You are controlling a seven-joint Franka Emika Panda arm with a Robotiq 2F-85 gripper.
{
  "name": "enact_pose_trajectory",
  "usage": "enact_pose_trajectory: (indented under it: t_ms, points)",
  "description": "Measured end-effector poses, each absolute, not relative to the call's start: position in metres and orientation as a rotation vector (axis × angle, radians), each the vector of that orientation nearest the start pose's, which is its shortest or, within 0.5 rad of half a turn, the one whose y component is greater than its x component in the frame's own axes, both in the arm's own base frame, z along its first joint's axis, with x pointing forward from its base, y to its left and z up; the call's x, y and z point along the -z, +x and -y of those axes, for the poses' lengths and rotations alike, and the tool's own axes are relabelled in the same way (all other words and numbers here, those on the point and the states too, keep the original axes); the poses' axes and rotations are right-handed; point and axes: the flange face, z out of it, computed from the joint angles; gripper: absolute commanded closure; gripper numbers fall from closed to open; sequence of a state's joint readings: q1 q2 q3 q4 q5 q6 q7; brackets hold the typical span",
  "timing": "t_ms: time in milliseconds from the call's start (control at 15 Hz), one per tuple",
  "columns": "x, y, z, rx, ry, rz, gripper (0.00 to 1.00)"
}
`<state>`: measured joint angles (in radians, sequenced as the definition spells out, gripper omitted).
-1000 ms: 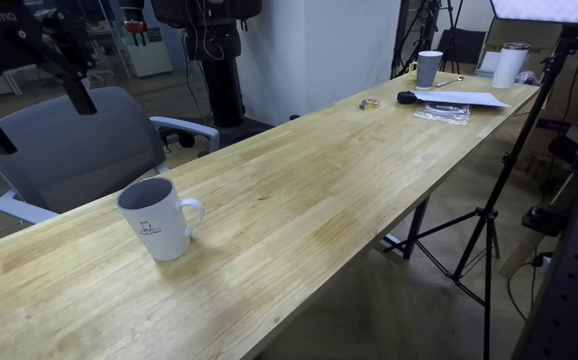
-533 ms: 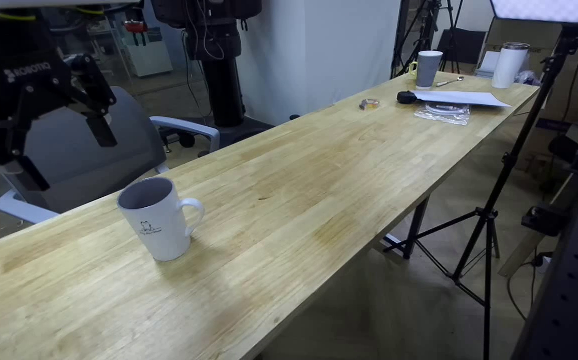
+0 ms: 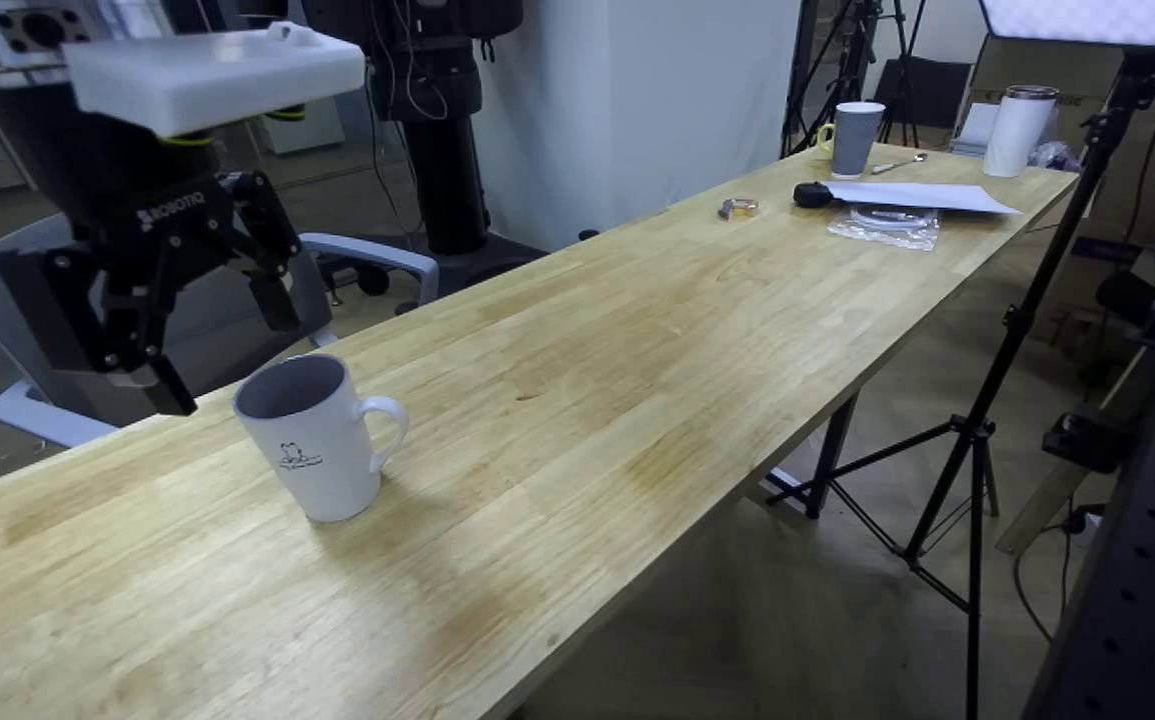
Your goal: Move the mug to the right
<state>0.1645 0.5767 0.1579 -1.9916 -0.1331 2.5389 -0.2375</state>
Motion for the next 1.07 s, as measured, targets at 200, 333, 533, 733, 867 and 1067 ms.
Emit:
enact_pose_trajectory:
  t_ms: [200, 333, 533, 733, 867, 1067]
  points:
    - [-0.156, 0.574, -0.176, -0.036, -2.963, 0.994, 0.00]
    - [-0.147, 0.573, -0.169, -0.043, -2.962, 0.997, 0.00]
    - [-0.136, 0.572, -0.166, -0.062, -2.964, 0.995, 0.00]
    - [-0.133, 0.574, -0.168, -0.061, -2.962, 1.001, 0.00]
    - [-0.131, 0.576, -0.173, -0.057, -2.959, 1.024, 0.00]
    - [-0.125, 0.579, -0.179, -0.054, -2.954, 1.049, 0.00]
